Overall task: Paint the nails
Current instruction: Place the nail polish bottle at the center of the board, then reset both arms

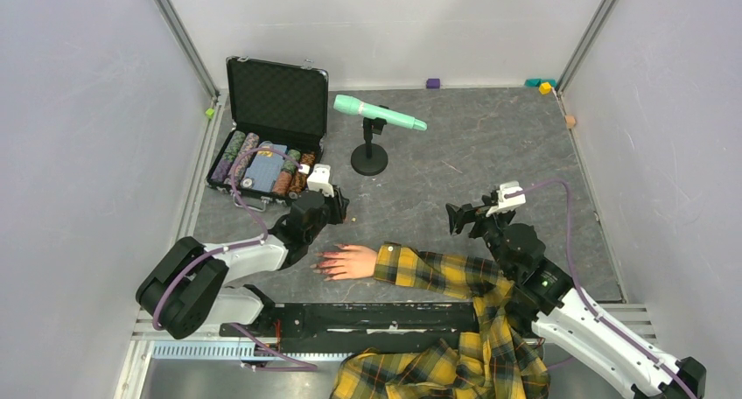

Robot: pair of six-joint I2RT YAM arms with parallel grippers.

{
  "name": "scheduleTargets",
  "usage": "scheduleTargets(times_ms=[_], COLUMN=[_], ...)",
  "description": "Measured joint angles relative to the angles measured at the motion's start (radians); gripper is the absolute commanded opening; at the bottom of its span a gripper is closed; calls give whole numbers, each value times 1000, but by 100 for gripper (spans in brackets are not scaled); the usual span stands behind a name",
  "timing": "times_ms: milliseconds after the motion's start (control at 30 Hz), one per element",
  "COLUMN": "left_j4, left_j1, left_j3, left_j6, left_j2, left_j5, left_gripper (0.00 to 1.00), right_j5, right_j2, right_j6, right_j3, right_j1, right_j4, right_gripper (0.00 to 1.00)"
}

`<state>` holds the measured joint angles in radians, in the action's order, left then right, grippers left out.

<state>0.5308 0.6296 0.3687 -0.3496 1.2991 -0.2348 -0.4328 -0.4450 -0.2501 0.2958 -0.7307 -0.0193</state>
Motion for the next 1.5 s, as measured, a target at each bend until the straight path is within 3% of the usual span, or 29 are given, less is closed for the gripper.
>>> scheduleTargets(times_ms=[167,267,300,567,767,900,1167,1300,1500], left_j4=[3,2,3,-50,-261,-487,-885,-1040,-1181], left_j1=[0,0,0,0,0,0,0,0,0], left_j3=[0,0,0,-2,82,258,632,698,716], left_j6=[0,3,2,4,-33,-72,-56,-20,24], left_j2=[0,0,0,-47,-174,-246,-323,-382,-499], left_j5=[0,0,0,-3,-35,-33,-90,-167,-292], left_gripper=[57,84,99,100,100,100,100,100,100], right_j5=[-12,-18,-18,-5,42,92,283,348,327], right_j2=[14,22,23,10,-51,-95,-131,-122,-16], right_j6=[0,1,1,19,42,52,53,47,39], right_j3=[0,0,0,0,0,1,40,84,157], right_j1=[0,0,0,7,49,136,466,586,640], right_j4=[3,10,12,22,30,64,174,228,287], right_gripper=[98,98,98,98,98,98,98,98,98])
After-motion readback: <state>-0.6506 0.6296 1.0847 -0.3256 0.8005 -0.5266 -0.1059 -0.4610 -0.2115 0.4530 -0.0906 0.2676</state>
